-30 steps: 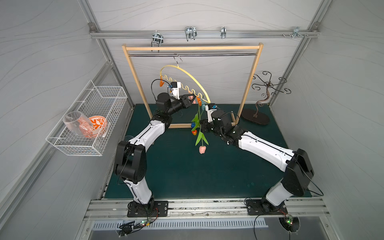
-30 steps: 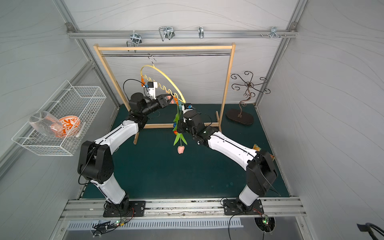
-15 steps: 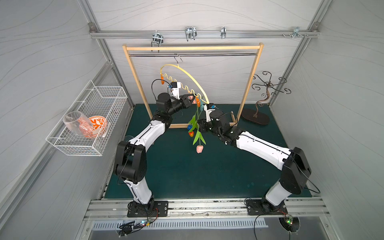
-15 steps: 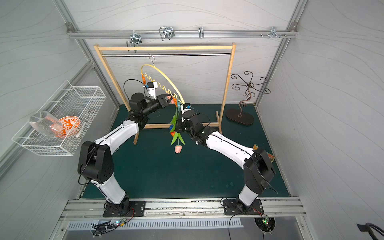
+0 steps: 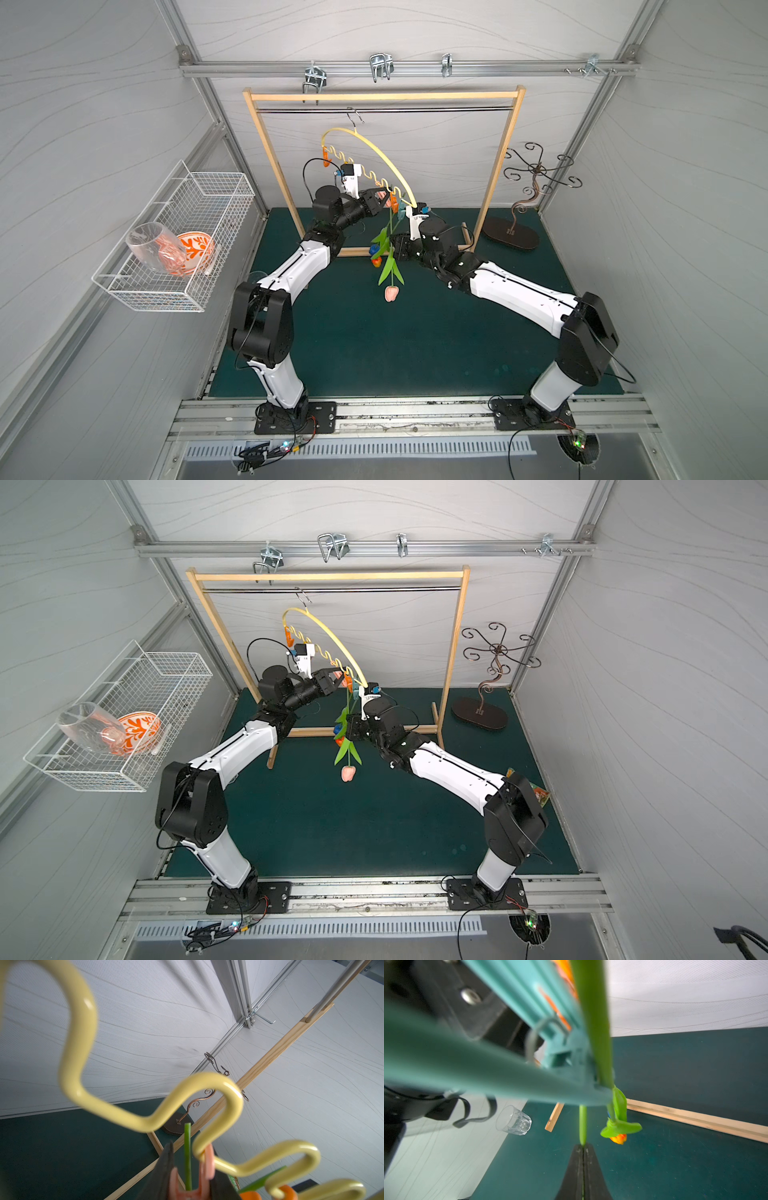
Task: Dry the flowers on a clothes hanger
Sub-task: Clamp the flower onto the hanger.
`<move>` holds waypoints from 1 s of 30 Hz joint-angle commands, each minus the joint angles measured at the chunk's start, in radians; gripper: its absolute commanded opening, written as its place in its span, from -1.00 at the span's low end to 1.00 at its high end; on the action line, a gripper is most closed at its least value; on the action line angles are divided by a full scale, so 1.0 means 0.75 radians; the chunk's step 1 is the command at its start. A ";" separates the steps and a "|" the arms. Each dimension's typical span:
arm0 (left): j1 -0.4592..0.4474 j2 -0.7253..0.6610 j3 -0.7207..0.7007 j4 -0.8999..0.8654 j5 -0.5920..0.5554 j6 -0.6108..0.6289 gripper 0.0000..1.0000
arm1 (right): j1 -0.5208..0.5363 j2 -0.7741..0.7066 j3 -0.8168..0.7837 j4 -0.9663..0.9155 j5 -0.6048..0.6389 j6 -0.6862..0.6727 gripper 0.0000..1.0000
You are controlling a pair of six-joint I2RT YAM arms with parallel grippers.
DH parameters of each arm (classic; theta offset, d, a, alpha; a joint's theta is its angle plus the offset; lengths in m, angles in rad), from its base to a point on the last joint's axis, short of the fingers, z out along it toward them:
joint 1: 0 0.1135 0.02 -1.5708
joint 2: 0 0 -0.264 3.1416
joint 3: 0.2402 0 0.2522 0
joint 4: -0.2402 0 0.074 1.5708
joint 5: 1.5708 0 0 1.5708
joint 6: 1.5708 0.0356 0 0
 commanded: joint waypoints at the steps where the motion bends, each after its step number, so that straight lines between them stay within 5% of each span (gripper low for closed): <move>1: -0.010 -0.049 0.028 0.031 -0.002 0.014 -0.52 | 0.014 0.005 0.010 0.081 -0.024 0.019 -1.00; 25: -0.012 -0.061 0.009 0.034 -0.006 0.006 -0.45 | 0.011 0.067 0.142 -0.010 -0.032 -0.028 -1.00; 30: -0.014 -0.078 -0.007 0.027 -0.034 0.009 -0.06 | 0.011 0.054 0.131 -0.015 -0.032 -0.034 -0.50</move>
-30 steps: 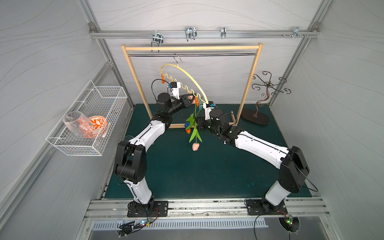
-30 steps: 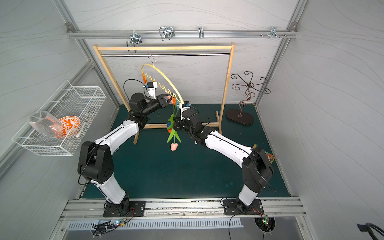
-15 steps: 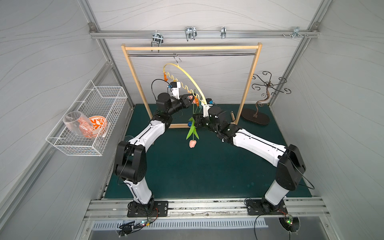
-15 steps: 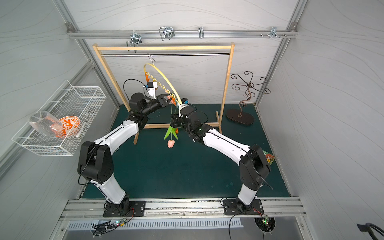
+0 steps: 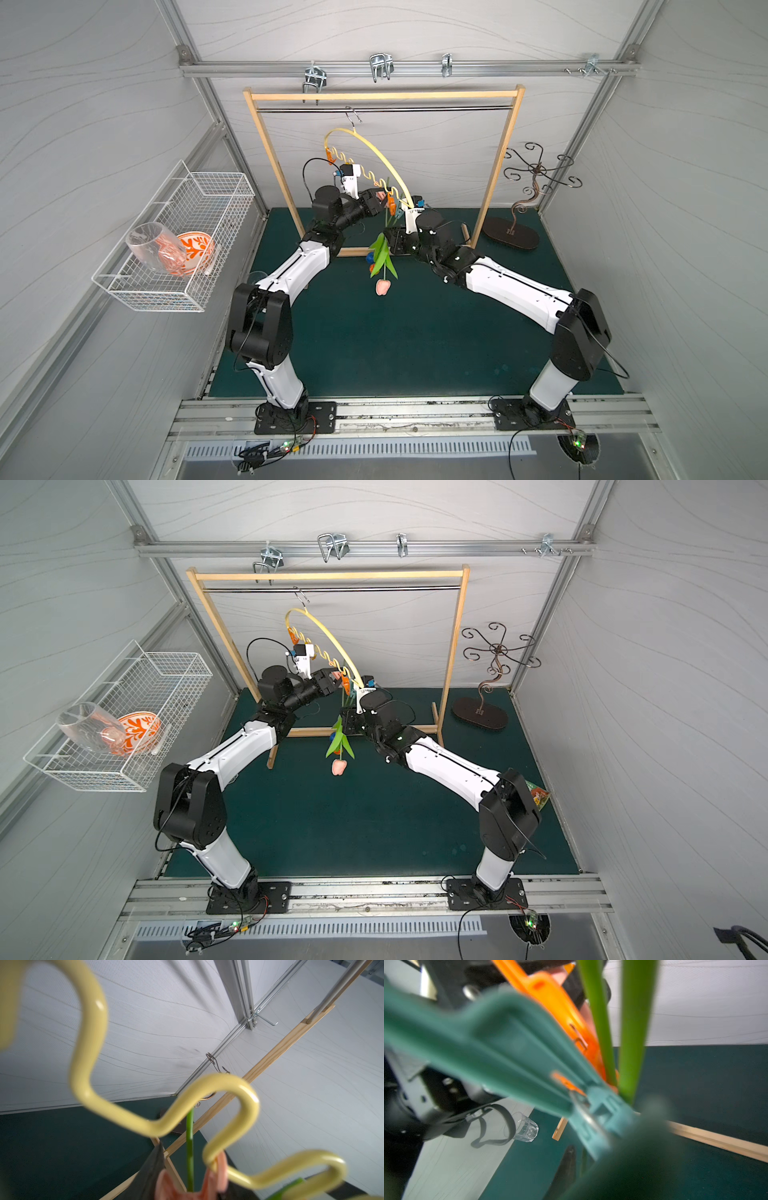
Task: Dry the flowers on a clothes hanger
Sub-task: Clamp the flower onto the hanger.
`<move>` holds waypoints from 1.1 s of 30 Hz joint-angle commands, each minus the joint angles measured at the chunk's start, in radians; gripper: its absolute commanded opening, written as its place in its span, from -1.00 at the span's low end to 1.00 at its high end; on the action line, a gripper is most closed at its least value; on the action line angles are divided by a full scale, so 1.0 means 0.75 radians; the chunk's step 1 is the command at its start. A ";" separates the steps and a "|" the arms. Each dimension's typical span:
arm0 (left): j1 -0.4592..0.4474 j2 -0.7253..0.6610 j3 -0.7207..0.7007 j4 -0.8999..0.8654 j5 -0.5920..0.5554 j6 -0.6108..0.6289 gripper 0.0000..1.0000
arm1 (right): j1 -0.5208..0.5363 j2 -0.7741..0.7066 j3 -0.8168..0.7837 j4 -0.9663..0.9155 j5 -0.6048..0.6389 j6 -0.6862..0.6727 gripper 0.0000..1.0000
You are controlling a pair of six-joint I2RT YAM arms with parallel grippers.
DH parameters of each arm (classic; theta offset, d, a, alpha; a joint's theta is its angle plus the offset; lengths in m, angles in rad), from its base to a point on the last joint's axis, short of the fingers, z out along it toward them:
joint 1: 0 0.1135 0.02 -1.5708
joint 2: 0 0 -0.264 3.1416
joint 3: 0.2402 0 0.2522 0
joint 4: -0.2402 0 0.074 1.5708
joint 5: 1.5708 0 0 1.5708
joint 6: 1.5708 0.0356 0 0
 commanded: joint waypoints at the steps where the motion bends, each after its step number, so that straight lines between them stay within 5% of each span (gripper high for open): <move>1: -0.010 -0.064 -0.002 0.060 -0.020 0.011 -0.02 | 0.009 -0.006 0.017 -0.009 -0.013 -0.026 -0.48; 15: -0.010 -0.152 -0.105 0.040 -0.125 0.034 0.30 | 0.001 -0.097 -0.048 -0.074 0.032 -0.058 -0.47; 18: -0.010 -0.175 -0.127 0.020 -0.142 0.012 0.59 | 0.003 -0.140 -0.078 -0.089 0.023 -0.067 -0.45; 19: -0.010 -0.183 -0.131 -0.003 -0.138 0.007 0.92 | 0.003 -0.154 -0.094 -0.088 0.027 -0.070 -0.44; 20: -0.010 -0.193 -0.137 -0.024 -0.132 0.004 0.99 | 0.003 -0.168 -0.107 -0.089 0.035 -0.072 -0.44; 33: -0.015 -0.404 -0.255 -0.421 -0.320 0.126 0.99 | -0.018 -0.308 -0.177 -0.238 0.128 -0.047 -0.43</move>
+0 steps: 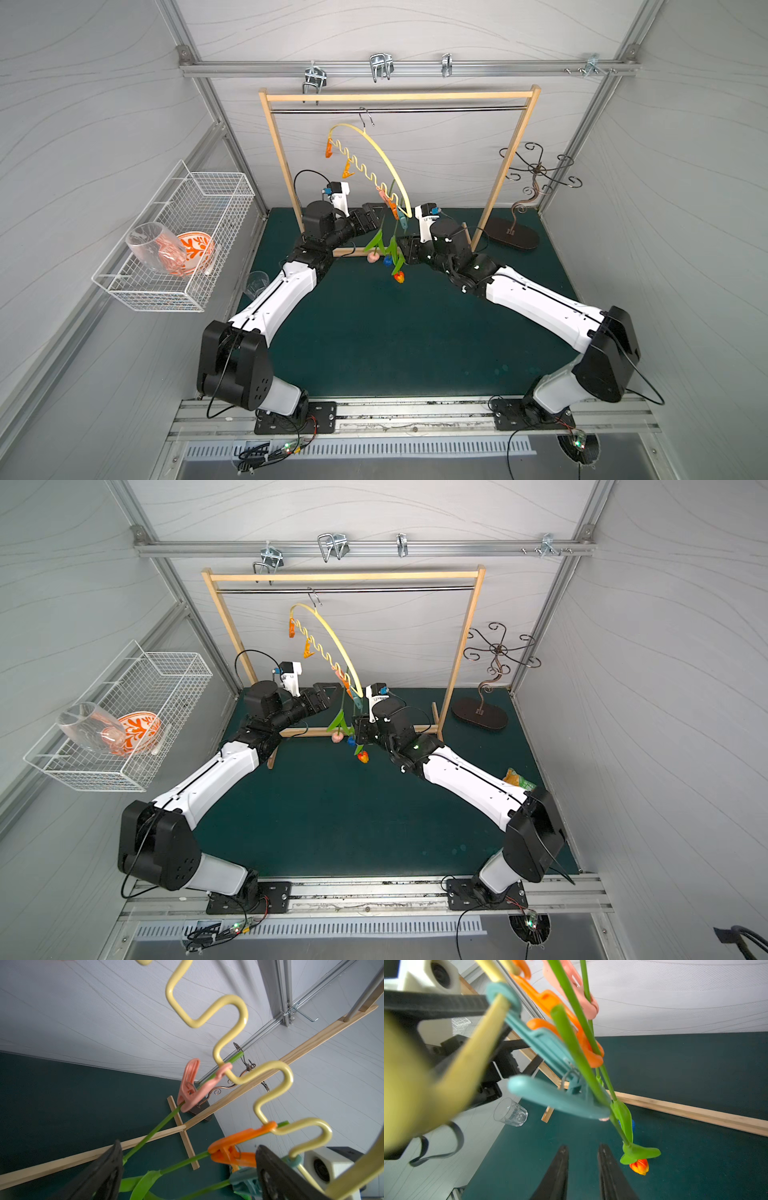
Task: Dry the flowers on a clothes hanger
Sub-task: Clamp the flower onto the hanger, then reset both arms
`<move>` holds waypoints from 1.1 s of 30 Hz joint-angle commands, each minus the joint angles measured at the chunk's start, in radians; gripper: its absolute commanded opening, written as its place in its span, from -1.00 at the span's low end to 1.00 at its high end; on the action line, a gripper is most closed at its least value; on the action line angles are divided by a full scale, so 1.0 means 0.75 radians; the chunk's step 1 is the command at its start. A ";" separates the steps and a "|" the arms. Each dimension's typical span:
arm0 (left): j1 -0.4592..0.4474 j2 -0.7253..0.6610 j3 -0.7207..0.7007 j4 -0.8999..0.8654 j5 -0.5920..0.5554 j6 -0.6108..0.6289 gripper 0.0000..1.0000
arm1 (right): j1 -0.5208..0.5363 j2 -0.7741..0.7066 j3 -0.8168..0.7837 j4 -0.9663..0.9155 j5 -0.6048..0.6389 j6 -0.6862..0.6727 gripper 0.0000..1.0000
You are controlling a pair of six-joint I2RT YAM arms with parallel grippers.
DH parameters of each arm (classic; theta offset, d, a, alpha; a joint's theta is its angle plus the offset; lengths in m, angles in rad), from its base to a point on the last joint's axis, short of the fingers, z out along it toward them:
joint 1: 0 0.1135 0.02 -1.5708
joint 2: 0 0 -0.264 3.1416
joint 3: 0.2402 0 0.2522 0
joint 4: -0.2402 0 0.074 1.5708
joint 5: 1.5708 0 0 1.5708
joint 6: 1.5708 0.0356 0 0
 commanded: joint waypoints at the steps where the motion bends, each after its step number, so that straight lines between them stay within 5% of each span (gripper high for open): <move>1: -0.006 -0.058 -0.001 -0.095 -0.112 0.079 0.99 | -0.014 -0.093 -0.020 -0.074 0.046 0.006 -0.42; 10: -0.011 -0.243 -0.167 -0.230 -0.491 0.077 1.00 | -0.017 -0.270 -0.085 -0.173 0.094 -0.018 -0.37; 17: -0.065 -0.389 -0.211 -0.558 -0.986 0.188 0.99 | -0.019 -0.450 -0.172 -0.235 0.197 -0.150 -0.13; 24: -0.069 -0.689 -0.636 -0.236 -1.100 0.330 0.99 | -0.033 -0.655 -0.442 -0.068 0.404 -0.390 0.34; 28: -0.071 -0.825 -0.866 0.004 -1.183 0.439 0.99 | -0.064 -0.731 -0.660 0.141 0.531 -0.516 0.39; 33: -0.070 -0.799 -0.901 -0.009 -1.303 0.519 0.99 | -0.288 -0.714 -0.661 -0.053 0.495 -0.425 0.54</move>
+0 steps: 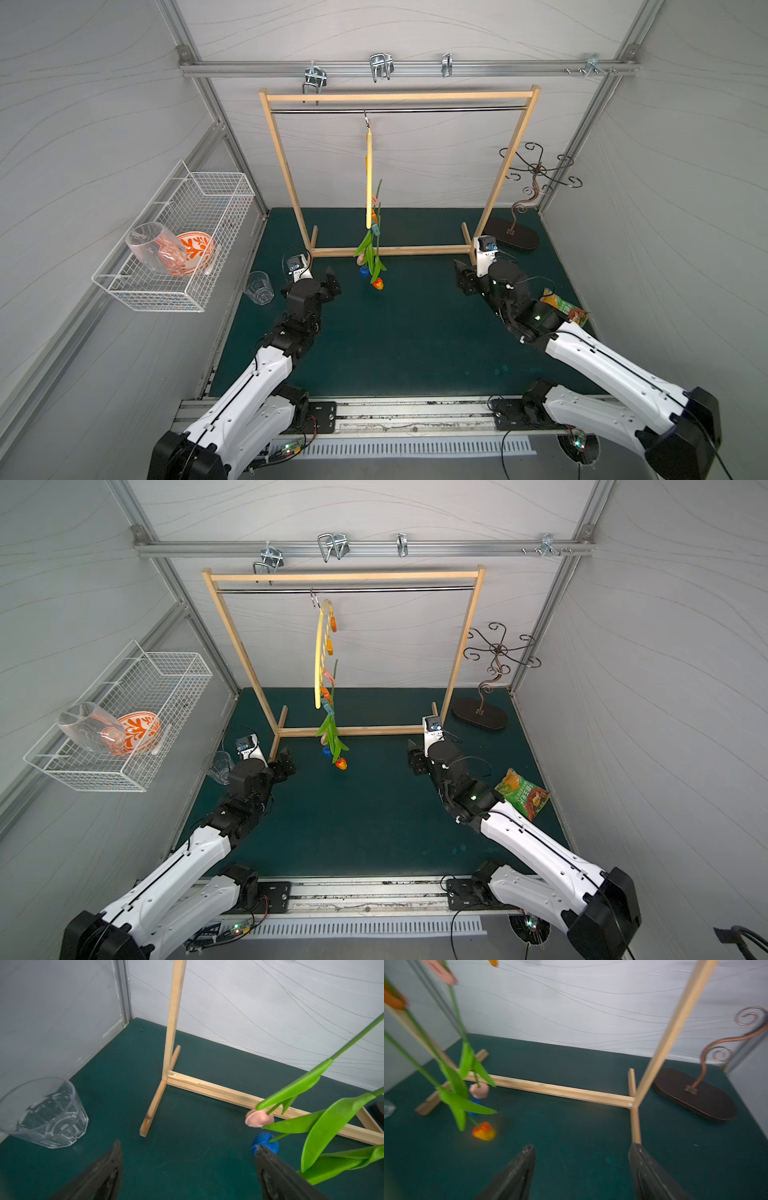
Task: Dry the flowers on a clothes hanger
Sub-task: Reset both arms
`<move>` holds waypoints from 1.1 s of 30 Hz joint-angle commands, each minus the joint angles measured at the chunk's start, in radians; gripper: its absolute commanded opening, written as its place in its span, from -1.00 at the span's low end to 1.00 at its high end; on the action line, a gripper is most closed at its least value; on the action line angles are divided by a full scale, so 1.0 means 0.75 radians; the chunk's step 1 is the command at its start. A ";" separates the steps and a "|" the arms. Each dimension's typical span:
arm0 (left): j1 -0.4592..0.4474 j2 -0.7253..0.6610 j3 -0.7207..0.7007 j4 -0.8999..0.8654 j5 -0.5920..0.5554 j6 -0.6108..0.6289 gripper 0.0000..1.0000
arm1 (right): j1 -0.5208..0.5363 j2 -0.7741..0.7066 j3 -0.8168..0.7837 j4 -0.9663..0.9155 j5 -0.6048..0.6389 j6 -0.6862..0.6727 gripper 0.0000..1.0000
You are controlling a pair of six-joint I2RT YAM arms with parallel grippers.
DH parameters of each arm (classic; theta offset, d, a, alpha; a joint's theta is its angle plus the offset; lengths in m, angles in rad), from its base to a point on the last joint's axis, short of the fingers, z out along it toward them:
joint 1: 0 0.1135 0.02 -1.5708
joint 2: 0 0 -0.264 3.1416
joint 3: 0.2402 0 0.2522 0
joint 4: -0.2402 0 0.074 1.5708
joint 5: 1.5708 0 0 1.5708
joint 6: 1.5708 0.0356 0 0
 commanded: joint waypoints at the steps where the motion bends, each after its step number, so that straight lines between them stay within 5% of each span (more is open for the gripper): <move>1: -0.004 0.020 0.005 0.185 -0.123 0.109 0.99 | -0.148 0.007 0.037 -0.077 0.009 0.052 0.55; 8: 0.004 0.118 -0.116 0.382 -0.204 0.198 0.99 | -0.353 0.028 -0.047 -0.088 -0.154 0.140 0.56; 18: 0.047 0.226 -0.204 0.630 -0.236 0.278 0.99 | -0.444 0.096 -0.232 0.264 -0.170 -0.123 0.68; 26: 0.185 0.291 -0.321 0.863 -0.052 0.293 0.99 | -0.616 0.281 -0.332 0.502 -0.193 -0.120 0.72; 33: 0.250 0.569 -0.352 1.165 0.040 0.349 0.98 | -0.677 0.419 -0.489 0.862 -0.209 -0.127 0.73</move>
